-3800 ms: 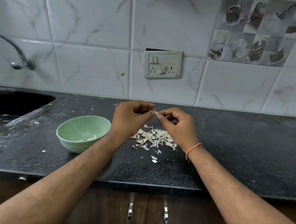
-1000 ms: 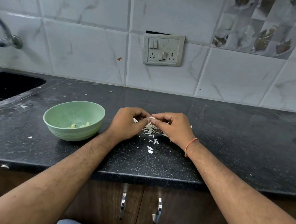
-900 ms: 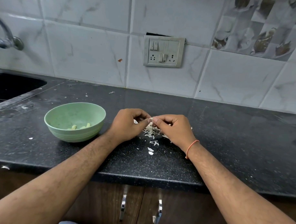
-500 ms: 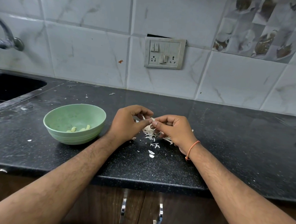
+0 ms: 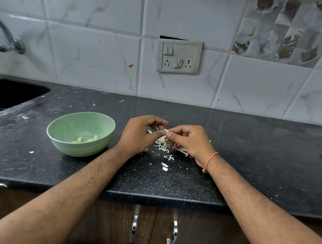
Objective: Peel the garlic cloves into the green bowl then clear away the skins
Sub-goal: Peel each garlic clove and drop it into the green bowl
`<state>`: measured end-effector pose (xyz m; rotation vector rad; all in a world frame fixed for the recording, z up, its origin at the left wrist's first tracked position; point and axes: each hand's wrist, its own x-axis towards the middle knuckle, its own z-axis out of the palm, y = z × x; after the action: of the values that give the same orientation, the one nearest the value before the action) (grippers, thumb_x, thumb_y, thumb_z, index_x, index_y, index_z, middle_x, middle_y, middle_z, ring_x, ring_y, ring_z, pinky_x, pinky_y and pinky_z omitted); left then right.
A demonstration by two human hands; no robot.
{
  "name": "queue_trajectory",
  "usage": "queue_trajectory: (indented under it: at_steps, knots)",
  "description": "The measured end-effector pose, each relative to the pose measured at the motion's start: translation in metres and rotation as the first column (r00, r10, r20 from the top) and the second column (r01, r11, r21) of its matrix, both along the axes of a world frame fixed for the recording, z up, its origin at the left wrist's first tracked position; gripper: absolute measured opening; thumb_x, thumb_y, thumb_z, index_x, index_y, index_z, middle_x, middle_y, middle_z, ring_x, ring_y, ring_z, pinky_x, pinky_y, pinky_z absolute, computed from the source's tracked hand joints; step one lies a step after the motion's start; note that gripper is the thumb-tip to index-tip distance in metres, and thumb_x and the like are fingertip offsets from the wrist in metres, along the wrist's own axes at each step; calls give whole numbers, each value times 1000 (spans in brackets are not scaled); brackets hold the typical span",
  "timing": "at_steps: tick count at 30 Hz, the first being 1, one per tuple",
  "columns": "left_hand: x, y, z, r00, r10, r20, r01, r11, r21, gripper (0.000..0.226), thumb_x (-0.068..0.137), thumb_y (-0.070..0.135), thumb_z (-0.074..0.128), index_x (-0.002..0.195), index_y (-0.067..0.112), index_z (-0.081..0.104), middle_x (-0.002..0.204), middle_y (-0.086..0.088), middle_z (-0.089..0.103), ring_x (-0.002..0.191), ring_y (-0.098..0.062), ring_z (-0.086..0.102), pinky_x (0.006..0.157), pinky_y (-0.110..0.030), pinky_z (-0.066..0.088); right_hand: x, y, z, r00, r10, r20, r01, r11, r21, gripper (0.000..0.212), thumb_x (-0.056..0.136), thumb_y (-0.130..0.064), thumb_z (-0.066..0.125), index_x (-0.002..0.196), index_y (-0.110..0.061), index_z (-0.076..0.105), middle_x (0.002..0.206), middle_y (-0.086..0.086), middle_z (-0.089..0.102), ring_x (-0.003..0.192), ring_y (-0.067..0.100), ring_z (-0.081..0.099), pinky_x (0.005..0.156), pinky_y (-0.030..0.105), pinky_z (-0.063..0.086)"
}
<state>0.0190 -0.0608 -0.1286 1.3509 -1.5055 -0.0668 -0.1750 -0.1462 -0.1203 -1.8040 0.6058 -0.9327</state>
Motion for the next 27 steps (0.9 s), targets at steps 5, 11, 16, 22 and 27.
queue_trajectory:
  at_steps: [5,11,16,22,27]
  knots:
    - [-2,3,1,1000,-14,-13,14,1000,15,26,86,16,89,111,21,82,89,13,79,74,6,71,72,-7,49,-1,0,-2,999,-8,-35,7,999,-33,10,88,-11,85,97,-7,83,87,12,81,83,26,78,77,42,66]
    - [-4,5,2,999,-29,-17,30,1000,8,26,87,15,87,112,21,82,89,11,77,76,5,69,74,-6,48,1,2,-2,1000,-21,-20,20,999,-31,9,87,-11,86,96,-10,84,86,10,81,79,20,77,76,39,66]
    - [-5,4,2,1000,-28,14,28,1000,3,29,88,17,86,116,23,80,89,14,75,83,0,70,78,-7,48,1,2,-4,998,-55,-11,54,996,-64,12,87,-15,87,97,-10,85,84,8,81,75,21,75,74,38,65]
    - [-9,4,3,999,-43,1,43,999,-26,31,90,15,83,119,22,78,88,13,74,85,-1,70,77,-7,47,2,4,-3,998,-45,48,47,999,-22,16,87,-17,87,100,-10,85,87,10,81,78,23,76,75,37,64]
    - [-11,4,5,993,-101,-65,99,994,-40,52,91,10,82,139,20,65,89,9,73,85,-4,67,71,-7,46,3,4,0,992,-22,126,6,992,129,11,92,-8,81,101,-5,83,91,16,81,80,20,75,72,27,60]
